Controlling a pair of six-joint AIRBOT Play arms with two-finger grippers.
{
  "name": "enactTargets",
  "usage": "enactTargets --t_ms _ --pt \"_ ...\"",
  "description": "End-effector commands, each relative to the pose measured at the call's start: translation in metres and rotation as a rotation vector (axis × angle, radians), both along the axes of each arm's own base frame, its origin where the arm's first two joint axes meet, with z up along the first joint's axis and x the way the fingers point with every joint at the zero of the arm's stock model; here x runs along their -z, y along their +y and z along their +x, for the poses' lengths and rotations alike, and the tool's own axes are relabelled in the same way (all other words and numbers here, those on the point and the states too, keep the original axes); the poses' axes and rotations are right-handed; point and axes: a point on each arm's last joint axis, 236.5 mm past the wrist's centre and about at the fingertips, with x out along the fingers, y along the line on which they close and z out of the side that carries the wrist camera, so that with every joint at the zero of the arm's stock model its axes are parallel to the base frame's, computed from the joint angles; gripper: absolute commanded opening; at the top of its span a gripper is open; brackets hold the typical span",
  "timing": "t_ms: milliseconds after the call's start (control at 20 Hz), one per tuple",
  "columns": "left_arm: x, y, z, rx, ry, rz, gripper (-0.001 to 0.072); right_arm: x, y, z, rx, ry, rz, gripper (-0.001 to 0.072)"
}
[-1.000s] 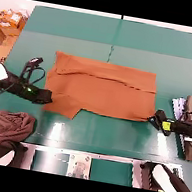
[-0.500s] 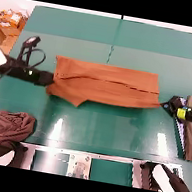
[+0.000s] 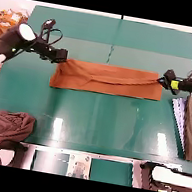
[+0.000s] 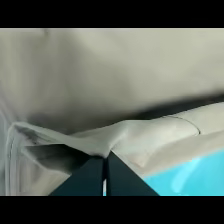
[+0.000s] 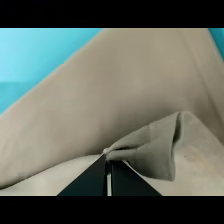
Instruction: Fold the shirts.
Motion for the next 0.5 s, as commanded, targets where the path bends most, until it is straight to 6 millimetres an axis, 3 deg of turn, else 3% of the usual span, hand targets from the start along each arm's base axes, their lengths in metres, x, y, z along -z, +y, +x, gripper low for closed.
enactTargets --t_ms 0,150,200,250,300,350,450 --pt "0.038 0.002 0.036 -0.05 -0.004 0.002 0.0027 0.045 -0.004 0.041 0.003 0.044 0.02 0.0019" --pt "0.066 0.002 0.032 -0.043 0.06 0.009 0.0028 0.065 -0.01 0.057 0.012 0.055 0.026 0.0036" --pt "0.069 0.001 0.028 -0.035 0.08 0.008 0.0028 0.063 -0.011 0.06 0.013 0.048 0.023 0.0161" --pt "0.069 0.0 0.023 -0.025 0.097 0.009 0.0071 0.057 -0.015 0.064 0.012 0.033 0.017 0.0332" --pt "0.067 0.0 0.022 -0.019 0.101 0.009 0.0453 0.049 -0.02 0.067 0.007 0.02 0.013 0.0419" --pt "0.06 0.0 0.027 -0.019 0.084 0.01 0.0691 0.04 -0.024 0.066 -0.023 0.012 0.011 0.0429" --pt "0.039 0.003 0.041 -0.014 0.029 0.03 0.0685 0.026 -0.037 0.056 -0.06 0.035 0.032 0.0429"
